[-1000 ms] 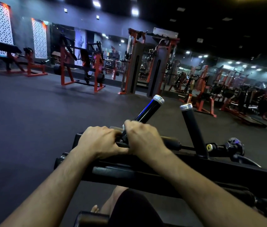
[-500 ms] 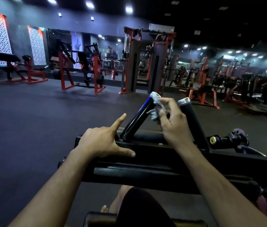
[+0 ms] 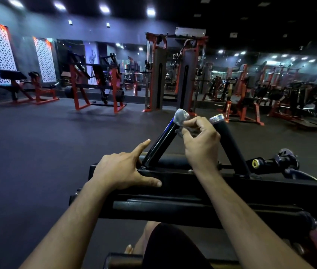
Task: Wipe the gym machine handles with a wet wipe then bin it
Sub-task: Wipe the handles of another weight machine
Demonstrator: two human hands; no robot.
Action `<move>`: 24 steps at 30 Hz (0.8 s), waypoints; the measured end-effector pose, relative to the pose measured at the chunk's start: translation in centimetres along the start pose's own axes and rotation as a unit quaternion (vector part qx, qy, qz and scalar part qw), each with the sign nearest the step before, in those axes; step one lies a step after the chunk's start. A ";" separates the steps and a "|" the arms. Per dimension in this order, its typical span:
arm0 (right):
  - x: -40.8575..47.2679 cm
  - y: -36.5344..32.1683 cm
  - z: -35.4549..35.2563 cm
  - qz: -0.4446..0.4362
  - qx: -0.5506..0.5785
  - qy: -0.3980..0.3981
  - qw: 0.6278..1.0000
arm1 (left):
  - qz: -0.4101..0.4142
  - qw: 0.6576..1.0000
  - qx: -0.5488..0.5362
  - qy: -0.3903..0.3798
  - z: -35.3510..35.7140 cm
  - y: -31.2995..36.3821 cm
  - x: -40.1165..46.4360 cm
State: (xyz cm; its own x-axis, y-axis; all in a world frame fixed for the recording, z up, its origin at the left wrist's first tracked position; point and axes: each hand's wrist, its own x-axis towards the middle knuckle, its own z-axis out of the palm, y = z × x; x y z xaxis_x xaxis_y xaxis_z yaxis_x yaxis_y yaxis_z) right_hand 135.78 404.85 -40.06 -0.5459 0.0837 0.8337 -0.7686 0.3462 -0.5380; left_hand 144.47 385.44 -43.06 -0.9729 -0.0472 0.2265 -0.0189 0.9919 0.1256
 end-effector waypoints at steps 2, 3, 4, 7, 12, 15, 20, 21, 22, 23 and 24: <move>-0.7 -0.1 -0.1 -0.012 -0.005 -0.017 1.000 | 0.000 1.000 0.000 -0.004 0.0 0.0 0.1; -1.0 -0.2 -0.2 -0.024 -0.009 -0.025 0.999 | 0.001 1.000 0.000 -0.005 0.0 0.1 0.1; -1.3 -0.2 -0.2 -0.035 -0.013 -0.034 0.999 | 0.001 1.000 0.001 -0.007 0.0 0.1 0.2; -1.8 -0.1 -0.1 -0.056 -0.039 -0.062 0.996 | -0.001 1.000 0.004 -0.003 0.0 0.2 0.2; -3.1 -0.2 0.3 -0.075 -0.081 -0.111 0.988 | -0.005 1.000 0.004 -0.002 0.2 0.1 0.4; -4.0 -0.6 0.6 -0.097 -0.097 -0.132 0.982 | -0.009 1.000 0.003 0.003 0.2 0.2 0.3; -5.5 -1.2 1.0 -0.112 -0.095 -0.189 0.971 | -0.019 1.000 0.011 0.009 0.1 0.3 0.2; -5.8 -1.3 1.1 -0.118 -0.089 -0.201 0.968 | -0.019 1.000 0.016 0.011 0.1 0.3 0.2; -5.9 -1.3 1.2 -0.125 -0.084 -0.212 0.966 | -0.019 1.000 0.021 0.011 0.1 0.3 0.2; -6.0 -1.3 1.2 -0.129 -0.080 -0.221 0.963 | -0.020 0.999 0.023 0.008 0.1 0.4 0.1; -5.8 -1.2 1.2 -0.131 -0.074 -0.232 0.961 | -0.022 0.999 0.026 0.005 0.1 0.4 0.1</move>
State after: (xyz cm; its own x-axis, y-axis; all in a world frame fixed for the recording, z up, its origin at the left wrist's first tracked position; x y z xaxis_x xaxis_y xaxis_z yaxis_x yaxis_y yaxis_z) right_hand 139.44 402.84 -44.42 -0.4570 -0.4380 0.7742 -0.8627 0.4303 -0.2658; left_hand 144.34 385.87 -43.08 -0.9684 -0.0926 0.2315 -0.0745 0.9935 0.0859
